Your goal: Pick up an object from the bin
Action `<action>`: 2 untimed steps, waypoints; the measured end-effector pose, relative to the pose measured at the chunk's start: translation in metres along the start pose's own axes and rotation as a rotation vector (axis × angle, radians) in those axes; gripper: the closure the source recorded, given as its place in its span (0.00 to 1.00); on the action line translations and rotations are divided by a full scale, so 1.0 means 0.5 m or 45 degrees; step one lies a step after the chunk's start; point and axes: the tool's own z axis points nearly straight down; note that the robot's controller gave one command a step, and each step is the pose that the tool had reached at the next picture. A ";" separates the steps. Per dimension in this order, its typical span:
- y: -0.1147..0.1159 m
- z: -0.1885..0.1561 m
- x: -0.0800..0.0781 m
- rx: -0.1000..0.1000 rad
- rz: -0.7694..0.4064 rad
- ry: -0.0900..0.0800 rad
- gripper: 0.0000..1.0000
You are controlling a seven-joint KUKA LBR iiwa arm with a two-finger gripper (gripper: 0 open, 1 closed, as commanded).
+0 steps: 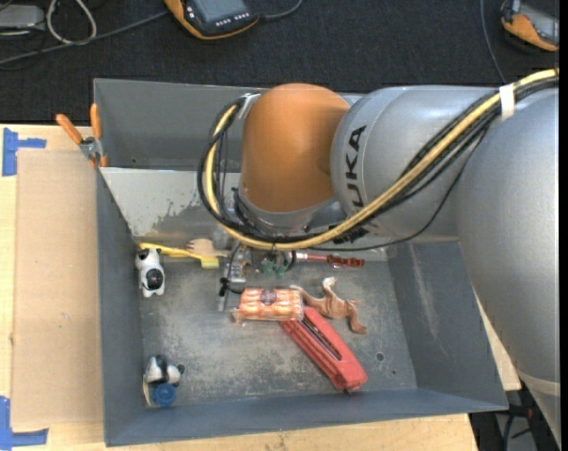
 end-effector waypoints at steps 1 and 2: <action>-0.040 -0.027 0.009 0.001 0.080 0.001 0.00; -0.078 0.046 -0.026 -0.003 -0.118 -0.008 0.00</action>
Offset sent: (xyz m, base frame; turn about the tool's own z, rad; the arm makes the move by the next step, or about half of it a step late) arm 0.0182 -0.0578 -0.0487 -0.1738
